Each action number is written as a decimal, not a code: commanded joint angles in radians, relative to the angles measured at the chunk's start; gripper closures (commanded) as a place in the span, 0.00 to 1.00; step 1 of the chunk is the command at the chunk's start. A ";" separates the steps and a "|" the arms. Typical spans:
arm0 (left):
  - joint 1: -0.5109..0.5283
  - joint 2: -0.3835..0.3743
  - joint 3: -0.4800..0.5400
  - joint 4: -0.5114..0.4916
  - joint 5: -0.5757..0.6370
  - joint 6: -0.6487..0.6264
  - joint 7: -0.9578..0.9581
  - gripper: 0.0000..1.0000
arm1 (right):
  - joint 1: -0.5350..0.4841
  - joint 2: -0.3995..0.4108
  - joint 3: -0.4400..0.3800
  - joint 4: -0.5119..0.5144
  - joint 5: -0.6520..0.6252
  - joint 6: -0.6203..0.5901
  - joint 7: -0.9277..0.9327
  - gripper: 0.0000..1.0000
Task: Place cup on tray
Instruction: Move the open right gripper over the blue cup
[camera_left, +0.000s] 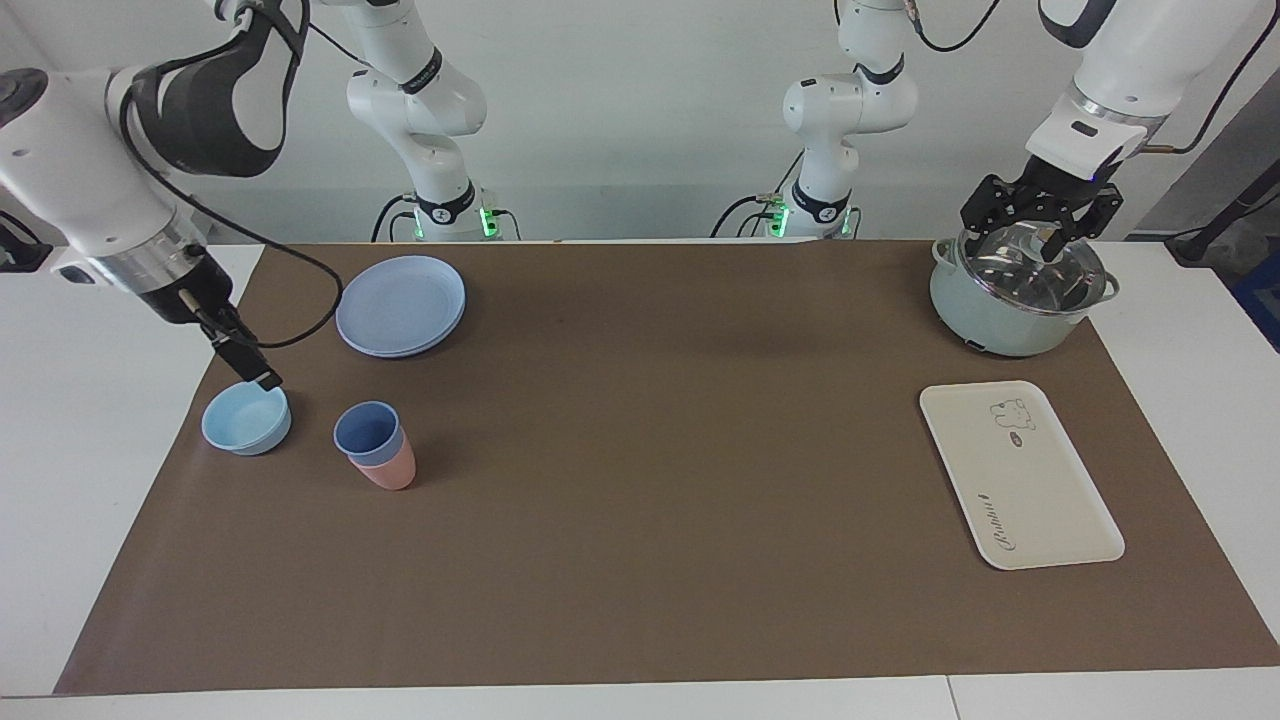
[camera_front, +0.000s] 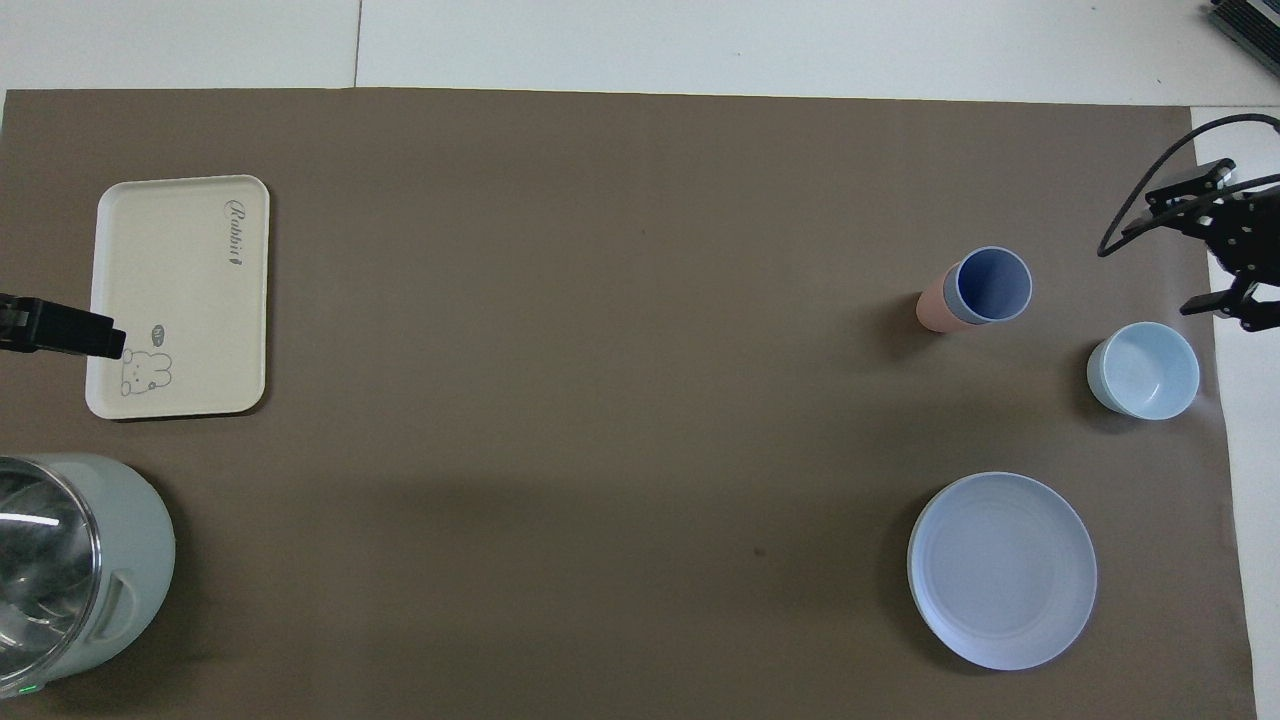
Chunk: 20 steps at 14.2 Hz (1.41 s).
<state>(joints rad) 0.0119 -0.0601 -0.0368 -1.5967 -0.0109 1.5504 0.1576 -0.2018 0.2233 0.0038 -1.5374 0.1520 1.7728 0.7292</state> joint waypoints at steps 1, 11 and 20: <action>0.011 -0.020 -0.006 -0.025 0.003 0.008 -0.007 0.00 | -0.051 0.138 0.008 0.109 0.087 -0.015 0.093 0.03; 0.011 -0.020 -0.006 -0.025 0.003 0.008 -0.007 0.00 | -0.099 0.381 0.015 0.109 0.357 0.016 0.185 0.02; 0.011 -0.020 -0.006 -0.025 0.003 0.008 -0.006 0.00 | -0.082 0.360 0.022 -0.044 0.509 0.056 0.150 0.02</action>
<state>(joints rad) 0.0119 -0.0601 -0.0368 -1.5967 -0.0109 1.5504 0.1575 -0.2772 0.6237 0.0209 -1.5254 0.6184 1.8124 0.8962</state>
